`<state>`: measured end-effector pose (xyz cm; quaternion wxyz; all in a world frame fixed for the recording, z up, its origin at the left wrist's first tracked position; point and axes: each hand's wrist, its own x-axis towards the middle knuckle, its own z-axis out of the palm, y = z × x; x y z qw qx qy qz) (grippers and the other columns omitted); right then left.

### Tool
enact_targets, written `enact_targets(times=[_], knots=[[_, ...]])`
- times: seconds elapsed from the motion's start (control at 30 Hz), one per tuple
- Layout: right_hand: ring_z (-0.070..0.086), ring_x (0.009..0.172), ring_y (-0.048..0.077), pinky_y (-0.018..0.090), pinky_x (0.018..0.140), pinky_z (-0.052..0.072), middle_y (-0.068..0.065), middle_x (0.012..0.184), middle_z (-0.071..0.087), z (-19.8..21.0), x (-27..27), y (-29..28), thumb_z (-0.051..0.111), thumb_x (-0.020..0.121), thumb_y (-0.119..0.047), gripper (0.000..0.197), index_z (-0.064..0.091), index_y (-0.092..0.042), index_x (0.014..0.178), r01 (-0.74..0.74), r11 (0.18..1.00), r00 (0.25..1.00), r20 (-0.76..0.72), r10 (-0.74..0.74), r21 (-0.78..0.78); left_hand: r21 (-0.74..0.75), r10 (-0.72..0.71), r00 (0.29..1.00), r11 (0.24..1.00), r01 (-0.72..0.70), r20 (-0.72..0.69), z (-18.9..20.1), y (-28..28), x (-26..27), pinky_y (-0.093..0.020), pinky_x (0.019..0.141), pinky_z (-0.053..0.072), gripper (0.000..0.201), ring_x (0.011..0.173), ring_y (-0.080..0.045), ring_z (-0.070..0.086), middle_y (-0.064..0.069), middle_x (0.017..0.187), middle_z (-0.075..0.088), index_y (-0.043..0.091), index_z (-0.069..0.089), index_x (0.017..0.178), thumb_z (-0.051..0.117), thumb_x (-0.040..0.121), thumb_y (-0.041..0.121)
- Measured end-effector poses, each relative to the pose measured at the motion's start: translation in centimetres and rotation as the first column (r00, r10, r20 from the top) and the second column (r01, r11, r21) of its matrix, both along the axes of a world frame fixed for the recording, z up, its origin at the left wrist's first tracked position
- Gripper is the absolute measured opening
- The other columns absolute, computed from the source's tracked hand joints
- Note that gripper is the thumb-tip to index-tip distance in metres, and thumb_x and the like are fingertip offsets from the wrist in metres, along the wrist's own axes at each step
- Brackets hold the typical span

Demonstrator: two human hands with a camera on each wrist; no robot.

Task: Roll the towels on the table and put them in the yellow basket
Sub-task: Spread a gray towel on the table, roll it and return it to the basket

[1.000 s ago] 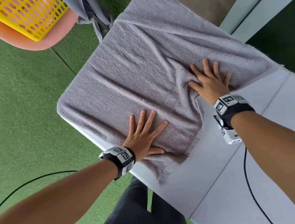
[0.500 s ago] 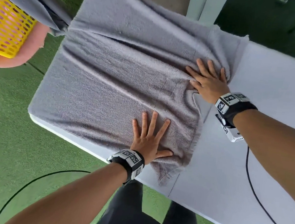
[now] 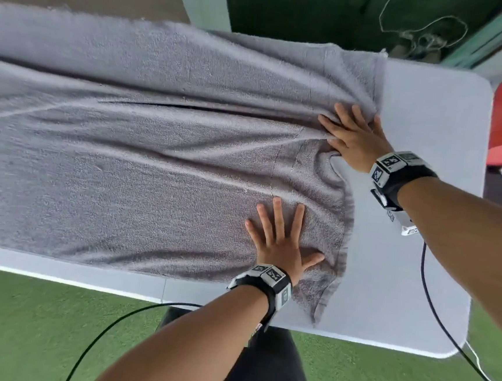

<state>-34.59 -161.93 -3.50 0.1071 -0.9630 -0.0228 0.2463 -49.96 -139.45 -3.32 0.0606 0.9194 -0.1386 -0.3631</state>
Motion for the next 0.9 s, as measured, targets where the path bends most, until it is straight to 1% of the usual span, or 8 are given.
enact_targets(times=[0.37, 0.47, 0.53, 0.57, 0.6, 0.67, 0.77, 0.9], knots=[[-0.013, 0.15, 0.02, 0.062, 0.115, -0.01, -0.018, 0.16, -0.014, 0.6, -8.3, -16.2, 0.025, 0.103, -0.048, 0.05, 0.0, -0.06, 0.145, 0.282, 0.953, 0.955, -0.06, -0.29, -0.107, -0.124, -0.117, 0.943, 0.989, 0.082, -0.311, 1.6, -15.7, -3.7, -0.067, 0.095, -0.027, 0.114, 0.121, -0.04, -0.051, -0.01, 0.135, -0.056, 0.035, -0.038, 0.137, 0.039, 0.071, 0.086], [-0.009, 0.15, 0.024, 0.065, 0.114, -0.009, -0.012, 0.162, -0.011, 0.7, -9.2, -16.6, 0.027, 0.104, -0.039, 0.054, 0.0, -0.057, 0.147, 0.347, 0.925, 0.929, -0.08, -0.362, -0.153, -0.152, -0.155, 0.892, 0.983, 0.099, -0.424, 3.1, -16.4, -2.5, -0.067, 0.102, -0.018, 0.107, 0.123, -0.04, -0.047, -0.007, 0.136, -0.053, 0.035, -0.026, 0.145, 0.049, 0.08, 0.074], [-0.007, 0.15, 0.026, 0.066, 0.113, -0.01, -0.006, 0.164, -0.006, 1.0, -9.0, -15.1, 0.035, 0.102, -0.027, 0.058, 0.012, -0.05, 0.15, 0.428, 0.897, 0.899, -0.05, -0.435, -0.106, -0.235, -0.152, 0.9, 0.97, 0.057, -0.408, 4.0, -14.9, -1.3, -0.067, 0.11, -0.003, 0.093, 0.139, -0.039, -0.029, -0.006, 0.152, -0.033, 0.031, -0.004, 0.153, 0.054, 0.086, 0.059], [-0.003, 0.151, 0.027, 0.067, 0.112, -0.008, -0.003, 0.164, 0.001, 1.3, -9.3, -14.0, 0.04, 0.099, -0.022, 0.058, 0.023, -0.044, 0.15, 0.48, 0.876, 0.877, -0.011, -0.481, -0.04, -0.301, -0.131, 0.922, 0.953, 0.017, -0.363, 4.1, -13.5, -0.9, -0.064, 0.113, 0.008, 0.082, 0.145, -0.038, -0.011, -0.007, 0.16, -0.013, 0.027, 0.012, 0.153, 0.057, 0.088, 0.05], [0.007, 0.15, 0.028, 0.068, 0.112, -0.003, 0.0, 0.163, 0.011, 1.6, -9.8, -12.8, 0.044, 0.094, -0.02, 0.055, 0.036, -0.037, 0.146, 0.53, 0.846, 0.845, 0.049, -0.533, 0.06, -0.372, -0.092, 0.949, 0.928, -0.029, -0.303, 4.4, -11.6, -0.5, -0.06, 0.113, 0.019, 0.068, 0.145, -0.035, 0.01, -0.01, 0.159, 0.011, 0.022, 0.028, 0.148, 0.058, 0.09, 0.041], [0.039, 0.137, 0.031, 0.065, 0.112, 0.023, 0.006, 0.15, 0.04, 2.3, -12.0, -10.2, 0.046, 0.087, -0.024, 0.044, 0.054, -0.025, 0.131, 0.571, 0.773, 0.753, 0.2, -0.627, 0.275, -0.455, -0.008, 0.991, 0.889, -0.052, -0.13, 4.5, -6.7, 0.0, -0.044, 0.105, 0.039, 0.042, 0.126, -0.024, 0.043, -0.009, 0.138, 0.048, 0.016, 0.052, 0.13, 0.056, 0.092, 0.031], [0.054, 0.115, 0.03, 0.049, 0.1, 0.043, 0.01, 0.127, 0.059, 3.3, -18.5, -5.2, 0.05, 0.09, -0.023, 0.034, 0.062, -0.017, 0.121, 0.582, 0.739, 0.693, 0.269, -0.669, 0.339, -0.424, 0.017, 1.0, 0.905, -0.01, 0.013, 4.5, 2.2, 0.2, -0.024, 0.084, 0.046, 0.02, 0.094, -0.012, 0.059, -0.003, 0.108, 0.063, 0.013, 0.062, 0.11, 0.055, 0.094, 0.021], [0.059, 0.094, 0.022, 0.045, 0.086, 0.053, 0.009, 0.109, 0.062, 3.3, -28.9, 1.6, 0.058, 0.092, -0.011, 0.018, 0.066, -0.012, 0.109, 0.622, 0.699, 0.705, 0.136, -0.696, 0.354, -0.339, 0.012, 0.996, 0.941, 0.019, 0.09, 4.0, 12.8, -0.5, -0.037, 0.078, 0.052, 0.015, 0.079, -0.012, 0.057, 0.006, 0.091, 0.062, 0.019, 0.065, 0.098, 0.056, 0.087, 0.013]])
